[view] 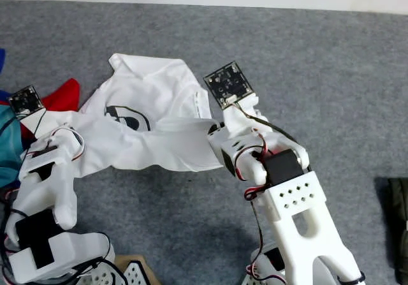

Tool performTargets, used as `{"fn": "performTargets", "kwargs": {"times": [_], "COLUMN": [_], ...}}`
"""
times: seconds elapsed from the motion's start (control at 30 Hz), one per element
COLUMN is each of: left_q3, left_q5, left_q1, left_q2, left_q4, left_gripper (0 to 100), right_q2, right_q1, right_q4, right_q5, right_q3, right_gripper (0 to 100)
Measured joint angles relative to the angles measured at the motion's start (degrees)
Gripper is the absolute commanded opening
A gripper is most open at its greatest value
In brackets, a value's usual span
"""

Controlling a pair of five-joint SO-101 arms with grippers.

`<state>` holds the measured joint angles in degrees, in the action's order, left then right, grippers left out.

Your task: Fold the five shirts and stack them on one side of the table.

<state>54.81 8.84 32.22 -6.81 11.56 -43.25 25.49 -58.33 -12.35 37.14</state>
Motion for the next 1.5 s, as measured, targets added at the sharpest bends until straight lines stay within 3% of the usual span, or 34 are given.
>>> {"fn": "performTargets", "kwargs": {"times": [0.37, 0.73, 0.9, 1.13, 1.5], "left_q3": [0.00, 0.00, -1.76, -16.70, -52.48], "left_q5": [0.00, 0.00, -0.09, 4.84, 6.77], "left_q1": [-1.23, -1.85, -0.88, 2.73, 2.73], "left_q2": [-2.37, -35.34, -50.81, -55.91, -44.40], "left_q4": [1.58, 29.19, 36.84, 45.27, 68.66], "left_gripper": [1, 1, 1, 1, 1], "right_q2": [0.00, 0.00, -5.89, -18.81, -18.20], "right_q1": [0.09, -0.26, -2.02, -2.37, -2.37], "right_q4": [0.00, -2.99, -8.09, -16.62, -26.99], "right_q5": [0.00, 0.00, 0.00, 0.00, -1.76], "right_q3": [0.00, 0.00, -2.11, -12.92, -39.91], "right_gripper": [0.8, 0.8, 0.8, 0.8, 0.8]}}
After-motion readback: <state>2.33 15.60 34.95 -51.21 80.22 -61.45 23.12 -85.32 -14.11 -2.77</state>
